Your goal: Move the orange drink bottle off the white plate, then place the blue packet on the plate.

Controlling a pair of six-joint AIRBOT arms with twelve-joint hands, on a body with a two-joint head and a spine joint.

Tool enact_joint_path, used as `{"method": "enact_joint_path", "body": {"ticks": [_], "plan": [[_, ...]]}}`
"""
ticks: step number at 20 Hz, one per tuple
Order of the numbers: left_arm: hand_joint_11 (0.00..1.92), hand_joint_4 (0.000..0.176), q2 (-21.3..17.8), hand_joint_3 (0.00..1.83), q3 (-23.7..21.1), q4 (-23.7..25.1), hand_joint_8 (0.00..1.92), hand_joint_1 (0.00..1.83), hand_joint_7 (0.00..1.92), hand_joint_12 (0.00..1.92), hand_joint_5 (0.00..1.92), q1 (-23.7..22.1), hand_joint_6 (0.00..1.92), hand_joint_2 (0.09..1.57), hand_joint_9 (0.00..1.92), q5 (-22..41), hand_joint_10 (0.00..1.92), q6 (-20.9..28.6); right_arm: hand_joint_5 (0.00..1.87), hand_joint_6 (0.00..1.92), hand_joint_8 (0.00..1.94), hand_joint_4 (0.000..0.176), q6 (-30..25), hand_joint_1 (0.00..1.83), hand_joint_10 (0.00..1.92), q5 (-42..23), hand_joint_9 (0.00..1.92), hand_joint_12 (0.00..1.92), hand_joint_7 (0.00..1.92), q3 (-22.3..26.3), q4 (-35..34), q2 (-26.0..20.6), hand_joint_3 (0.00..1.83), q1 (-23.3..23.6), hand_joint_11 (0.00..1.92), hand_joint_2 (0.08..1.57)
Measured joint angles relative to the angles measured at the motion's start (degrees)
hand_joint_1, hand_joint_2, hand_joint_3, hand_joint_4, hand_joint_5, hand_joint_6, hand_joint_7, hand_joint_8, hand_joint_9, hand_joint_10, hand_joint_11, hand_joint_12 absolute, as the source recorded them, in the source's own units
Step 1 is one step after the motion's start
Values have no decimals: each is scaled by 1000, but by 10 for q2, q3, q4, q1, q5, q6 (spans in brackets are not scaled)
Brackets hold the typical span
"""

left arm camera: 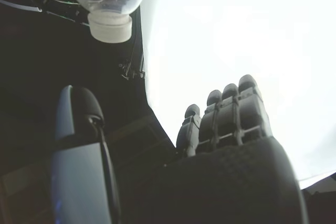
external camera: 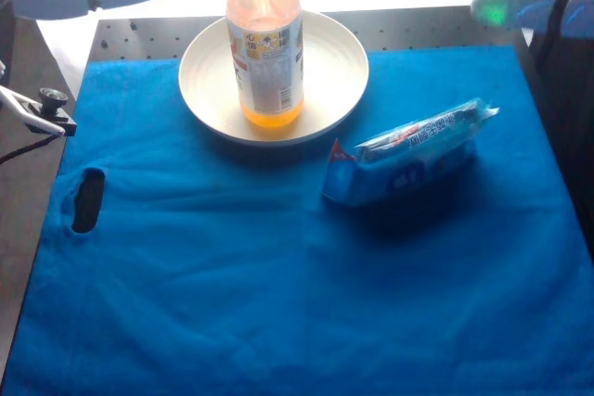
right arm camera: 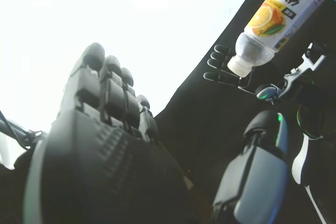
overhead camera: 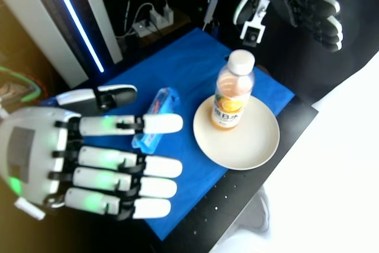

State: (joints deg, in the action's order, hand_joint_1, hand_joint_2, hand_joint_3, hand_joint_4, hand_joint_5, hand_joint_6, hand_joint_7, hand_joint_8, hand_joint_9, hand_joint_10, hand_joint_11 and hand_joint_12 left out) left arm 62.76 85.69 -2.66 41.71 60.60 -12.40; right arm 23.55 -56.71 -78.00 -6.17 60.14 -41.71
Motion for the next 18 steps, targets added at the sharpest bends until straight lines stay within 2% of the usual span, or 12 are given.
{"method": "enact_joint_path", "body": {"ticks": [2,3,5,7,9,10,13,14,15,16,17,18], "plan": [[24,94,0,7,0,-1,3,667,43,10,81,0,3,766,0,0,0,0,407,7,1,34,0,497,10,0,316,730,326,0,0,0,0,0,110,869],[13,77,0,13,0,-1,3,684,45,6,71,0,0,785,0,0,0,0,421,12,2,30,0,495,7,0,311,729,328,0,0,0,0,0,105,866],[46,73,3,19,0,1,9,713,67,20,78,0,3,814,14,0,5,0,451,19,0,25,0,499,2,0,301,728,313,-1,0,0,3,0,105,877],[85,89,8,20,2,2,14,707,92,36,100,0,10,837,40,-3,12,0,473,2,0,22,0,493,0,0,299,696,309,-2,-2,3,0,0,111,864],[73,76,12,18,3,5,7,709,88,31,80,0,1,854,34,-4,6,1,469,0,0,15,0,514,0,0,280,691,291,-2,1,5,0,0,99,862],[69,77,13,12,4,5,6,707,89,29,74,0,0,845,35,-4,6,3,478,4,2,24,0,527,2,0,283,688,296,-2,-1,5,0,0,96,854],[76,94,15,0,10,19,1,666,26,33,48,0,0,818,11,-9,4,25,470,0,9,14,0,507,8,0,302,696,318,-10,-2,11,2,0,121,867],[113,95,20,0,17,24,0,699,21,49,39,0,0,806,18,-10,7,39,470,0,6,18,0,512,8,0,304,697,314,-12,-2,13,0,0,126,862],[131,93,33,0,32,31,1,709,21,56,34,-2,0,819,31,-14,11,66,472,1,6,17,0,511,10,0,310,702,316,-13,-3,16,0,0,139,859],[151,81,40,6,39,35,1,701,30,59,21,-3,0,879,56,-15,7,82,465,0,5,16,0,508,11,0,315,704,317,-13,-2,17,0,0,145,861],[138,70,50,0,48,48,0,689,14,51,3,-4,0,875,49,-18,1,100,461,0,4,11,0,518,11,0,317,704,314,-13,0,19,5,0,144,873],[135,74,56,6,51,59,0,693,12,49,0,-7,0,894,59,-23,5,109,446,0,0,5,0,518,9,0,316,701,307,-13,0,20,5,0,136,875]]}}
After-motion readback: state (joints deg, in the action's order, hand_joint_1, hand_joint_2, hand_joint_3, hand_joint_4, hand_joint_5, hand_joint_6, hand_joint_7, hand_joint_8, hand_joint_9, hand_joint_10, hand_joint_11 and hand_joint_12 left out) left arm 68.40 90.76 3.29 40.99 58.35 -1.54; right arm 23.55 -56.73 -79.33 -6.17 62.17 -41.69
